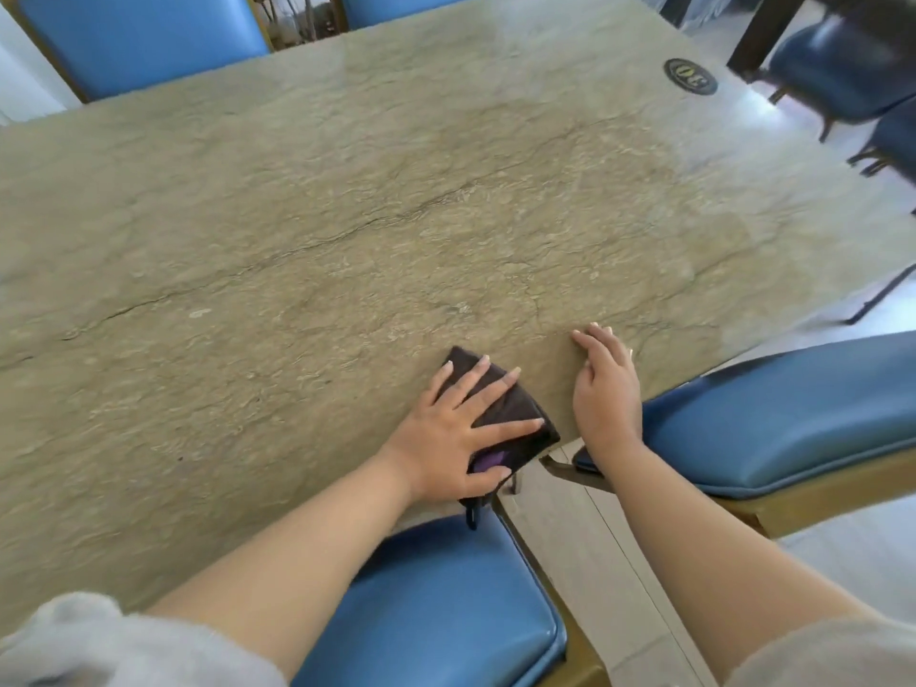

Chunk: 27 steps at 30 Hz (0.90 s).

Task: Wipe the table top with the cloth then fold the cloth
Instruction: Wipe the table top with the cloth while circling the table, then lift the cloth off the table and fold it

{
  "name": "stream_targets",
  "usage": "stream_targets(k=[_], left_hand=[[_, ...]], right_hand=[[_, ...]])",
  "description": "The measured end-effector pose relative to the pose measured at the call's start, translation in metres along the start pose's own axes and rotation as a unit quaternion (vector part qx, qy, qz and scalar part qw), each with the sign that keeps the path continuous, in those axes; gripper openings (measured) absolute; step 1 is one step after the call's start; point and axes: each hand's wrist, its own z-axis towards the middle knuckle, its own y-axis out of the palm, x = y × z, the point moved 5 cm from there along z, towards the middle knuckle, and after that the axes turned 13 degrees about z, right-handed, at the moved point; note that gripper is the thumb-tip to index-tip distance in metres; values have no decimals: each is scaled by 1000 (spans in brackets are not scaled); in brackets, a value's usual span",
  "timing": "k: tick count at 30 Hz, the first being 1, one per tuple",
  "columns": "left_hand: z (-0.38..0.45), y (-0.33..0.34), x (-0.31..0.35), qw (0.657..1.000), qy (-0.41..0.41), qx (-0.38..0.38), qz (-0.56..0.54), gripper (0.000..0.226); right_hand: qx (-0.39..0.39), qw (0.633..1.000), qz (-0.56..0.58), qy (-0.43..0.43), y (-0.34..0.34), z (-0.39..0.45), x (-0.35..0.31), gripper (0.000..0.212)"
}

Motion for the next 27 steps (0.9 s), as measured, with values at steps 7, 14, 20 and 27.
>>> stream_targets(k=[7, 14, 20, 27], left_hand=[[100, 7, -65, 976, -211, -52, -28, 59], [104, 5, -30, 972, -229, -49, -25, 70], [46, 0, 17, 993, -87, -73, -19, 91], [11, -9, 31, 990, -9, -120, -71, 64]], right_hand=[[21, 992, 109, 57, -5, 5, 9, 44], [40, 992, 110, 55, -8, 8, 9, 45], [9, 996, 81, 46, -7, 6, 8, 49], [-45, 990, 72, 113, -2, -20, -3, 50]])
